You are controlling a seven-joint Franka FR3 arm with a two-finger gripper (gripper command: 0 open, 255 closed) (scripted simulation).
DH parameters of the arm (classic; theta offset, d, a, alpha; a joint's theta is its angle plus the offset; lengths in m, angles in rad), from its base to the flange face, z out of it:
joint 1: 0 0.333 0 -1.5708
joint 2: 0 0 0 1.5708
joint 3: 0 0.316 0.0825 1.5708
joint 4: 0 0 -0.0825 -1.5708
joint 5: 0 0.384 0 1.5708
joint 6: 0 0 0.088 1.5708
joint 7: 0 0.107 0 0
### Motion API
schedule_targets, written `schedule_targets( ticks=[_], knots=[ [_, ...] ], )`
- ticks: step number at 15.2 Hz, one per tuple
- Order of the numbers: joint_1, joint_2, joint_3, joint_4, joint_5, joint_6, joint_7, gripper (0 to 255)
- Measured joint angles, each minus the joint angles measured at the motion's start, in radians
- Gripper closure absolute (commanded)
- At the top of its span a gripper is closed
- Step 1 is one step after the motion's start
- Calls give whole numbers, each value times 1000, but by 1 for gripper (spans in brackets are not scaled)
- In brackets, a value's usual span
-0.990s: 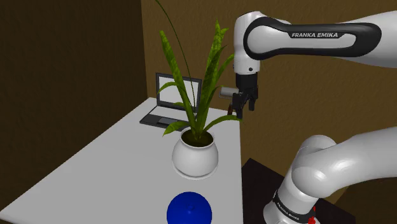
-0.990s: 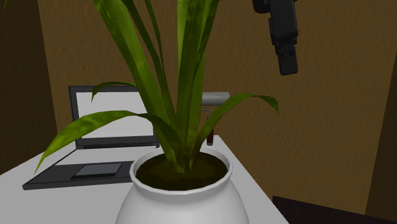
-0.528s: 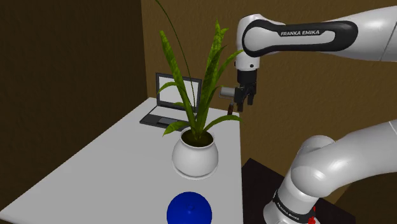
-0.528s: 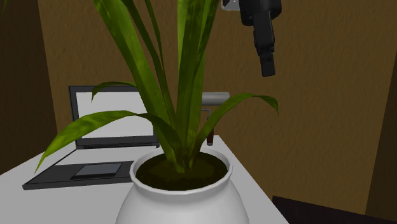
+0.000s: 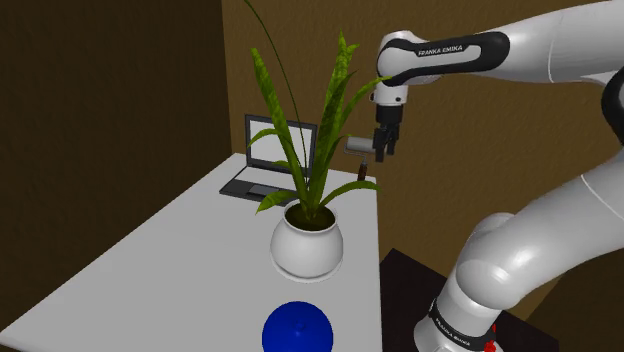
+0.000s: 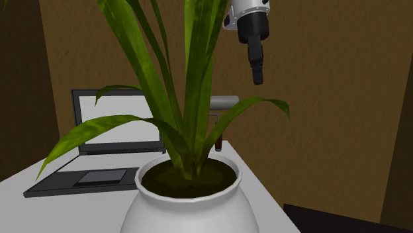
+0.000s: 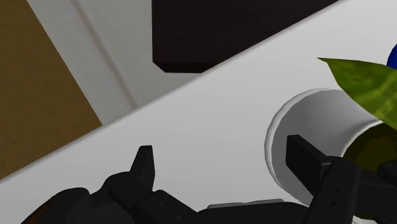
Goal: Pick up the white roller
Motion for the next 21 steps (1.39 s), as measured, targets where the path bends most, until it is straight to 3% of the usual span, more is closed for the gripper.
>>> schedule_targets(
  ticks=[7, 13, 15, 21],
  knots=[
    [-1, 245, -142, 209, 57, 50, -246, 0],
    [-32, 499, -228, 444, 185, 44, -467, 0],
    [-58, 587, -243, 526, 237, 33, -537, 0],
    [-205, 904, -241, 901, 409, -80, -721, 0]
  ],
)
